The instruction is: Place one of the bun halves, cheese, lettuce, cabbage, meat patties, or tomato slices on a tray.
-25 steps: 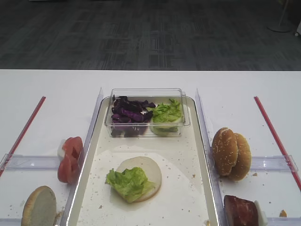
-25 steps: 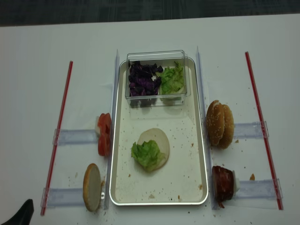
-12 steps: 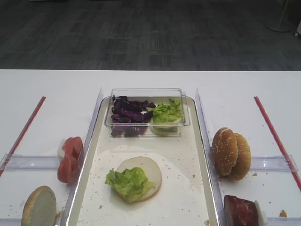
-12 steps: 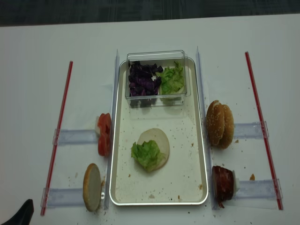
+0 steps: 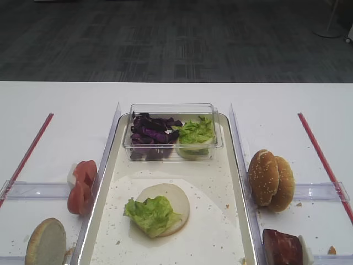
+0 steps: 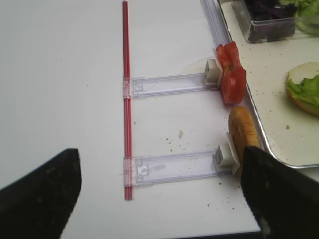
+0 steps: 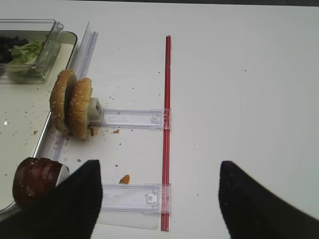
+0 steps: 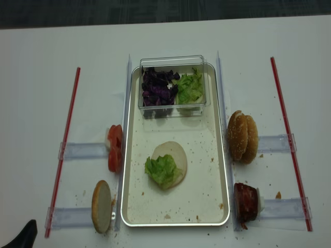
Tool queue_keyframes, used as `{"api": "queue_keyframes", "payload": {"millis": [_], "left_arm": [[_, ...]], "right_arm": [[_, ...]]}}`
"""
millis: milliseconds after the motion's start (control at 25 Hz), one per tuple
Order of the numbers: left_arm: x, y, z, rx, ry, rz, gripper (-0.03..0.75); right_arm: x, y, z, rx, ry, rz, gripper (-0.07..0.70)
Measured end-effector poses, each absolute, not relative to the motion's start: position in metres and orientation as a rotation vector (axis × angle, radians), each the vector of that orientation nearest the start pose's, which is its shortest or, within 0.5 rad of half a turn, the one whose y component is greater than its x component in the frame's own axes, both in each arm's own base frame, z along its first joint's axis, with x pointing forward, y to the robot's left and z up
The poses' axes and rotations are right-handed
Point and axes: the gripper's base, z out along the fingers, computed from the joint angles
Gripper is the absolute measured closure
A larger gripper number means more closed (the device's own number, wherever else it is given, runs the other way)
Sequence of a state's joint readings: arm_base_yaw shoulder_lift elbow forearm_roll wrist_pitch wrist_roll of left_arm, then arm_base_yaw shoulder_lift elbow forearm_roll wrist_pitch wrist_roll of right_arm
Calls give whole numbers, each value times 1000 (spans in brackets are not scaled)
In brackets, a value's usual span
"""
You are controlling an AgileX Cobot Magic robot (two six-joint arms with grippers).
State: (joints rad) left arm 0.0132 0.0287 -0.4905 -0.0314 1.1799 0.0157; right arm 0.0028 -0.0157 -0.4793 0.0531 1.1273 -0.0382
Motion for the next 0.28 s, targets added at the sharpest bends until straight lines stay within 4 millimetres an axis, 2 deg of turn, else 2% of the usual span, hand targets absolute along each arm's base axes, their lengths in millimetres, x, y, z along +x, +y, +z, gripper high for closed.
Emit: {"api": "queue_keyframes", "payload": {"millis": [280], "left_arm": [[-5, -3, 266, 6, 2201, -23, 118]], "right_arm": [[-8, 4, 266, -46, 2115, 42, 112]]}}
